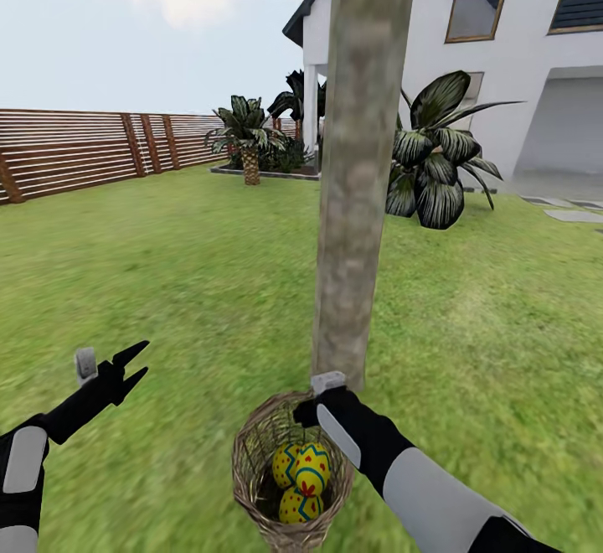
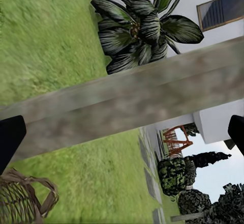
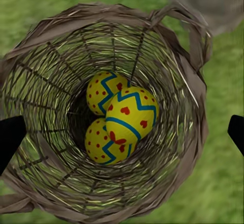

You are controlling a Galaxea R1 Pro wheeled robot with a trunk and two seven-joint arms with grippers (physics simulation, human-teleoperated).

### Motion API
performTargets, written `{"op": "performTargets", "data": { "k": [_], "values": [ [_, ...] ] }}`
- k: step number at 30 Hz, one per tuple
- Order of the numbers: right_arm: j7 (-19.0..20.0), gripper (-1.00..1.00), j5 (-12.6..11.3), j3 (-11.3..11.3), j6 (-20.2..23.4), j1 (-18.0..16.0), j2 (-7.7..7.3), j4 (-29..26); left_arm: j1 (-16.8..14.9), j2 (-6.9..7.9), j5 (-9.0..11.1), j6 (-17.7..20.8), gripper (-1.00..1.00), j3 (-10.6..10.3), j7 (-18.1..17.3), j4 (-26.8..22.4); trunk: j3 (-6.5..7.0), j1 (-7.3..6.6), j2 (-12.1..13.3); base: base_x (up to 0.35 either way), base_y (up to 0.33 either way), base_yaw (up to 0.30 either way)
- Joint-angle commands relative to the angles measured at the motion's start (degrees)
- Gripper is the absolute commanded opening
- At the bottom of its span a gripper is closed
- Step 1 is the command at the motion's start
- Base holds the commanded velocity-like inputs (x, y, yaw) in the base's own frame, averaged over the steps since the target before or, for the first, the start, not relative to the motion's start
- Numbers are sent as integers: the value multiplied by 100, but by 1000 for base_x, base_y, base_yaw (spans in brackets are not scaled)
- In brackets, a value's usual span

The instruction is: Take the three Easter eggs out of the wicker basket on the lawn in the garden, then place them on the lawn next to a single tree (choose any tree) so that all three eggs are next to the same tree and none are left in the basket.

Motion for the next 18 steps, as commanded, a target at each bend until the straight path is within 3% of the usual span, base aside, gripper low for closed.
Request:
{"op": "performTargets", "data": {
  "k": [1,18],
  "values": [
    [-52,100,-57,22,9,-6,0,-7,-6,-1,-7,28,100,14,-23,1,-24,22,-44,0,0,0],
    [-47,100,-49,13,-33,-6,0,-7,-4,2,-7,28,100,16,-22,1,-329,395,-726,0,0,0]
  ]
}}
